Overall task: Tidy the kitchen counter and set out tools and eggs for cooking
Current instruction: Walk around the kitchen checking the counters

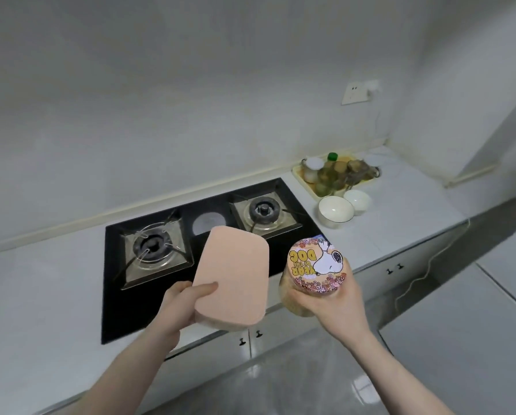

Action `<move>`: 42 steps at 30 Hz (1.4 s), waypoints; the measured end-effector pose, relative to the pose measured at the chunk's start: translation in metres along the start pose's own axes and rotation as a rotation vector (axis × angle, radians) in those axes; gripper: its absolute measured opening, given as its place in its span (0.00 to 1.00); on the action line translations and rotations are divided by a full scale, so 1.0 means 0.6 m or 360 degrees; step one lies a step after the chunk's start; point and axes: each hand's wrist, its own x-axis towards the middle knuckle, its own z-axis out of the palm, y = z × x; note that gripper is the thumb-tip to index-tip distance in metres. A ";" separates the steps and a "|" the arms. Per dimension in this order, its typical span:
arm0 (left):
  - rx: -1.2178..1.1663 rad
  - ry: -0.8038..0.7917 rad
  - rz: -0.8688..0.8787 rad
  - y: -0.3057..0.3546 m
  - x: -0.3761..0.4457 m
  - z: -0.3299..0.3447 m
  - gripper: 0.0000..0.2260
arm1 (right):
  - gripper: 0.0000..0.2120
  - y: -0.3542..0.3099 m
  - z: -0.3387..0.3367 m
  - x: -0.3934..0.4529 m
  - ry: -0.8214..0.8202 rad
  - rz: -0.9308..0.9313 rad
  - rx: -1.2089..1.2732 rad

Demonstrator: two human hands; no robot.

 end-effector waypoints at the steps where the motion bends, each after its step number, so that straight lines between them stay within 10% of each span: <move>1: -0.0024 0.0005 -0.0008 0.005 -0.006 0.037 0.20 | 0.37 0.007 -0.033 0.013 0.0010 0.0006 -0.0008; 14: 0.0086 -0.0111 0.0037 0.109 0.070 0.308 0.34 | 0.39 0.100 -0.256 0.231 0.0222 0.0119 -0.0110; 22: 0.0034 -0.0193 0.0073 0.199 0.181 0.454 0.09 | 0.38 0.149 -0.347 0.405 0.0368 0.0265 -0.0195; 42: -0.0299 0.0063 0.0060 0.283 0.283 0.749 0.22 | 0.39 0.319 -0.520 0.821 0.0499 0.0545 -0.0210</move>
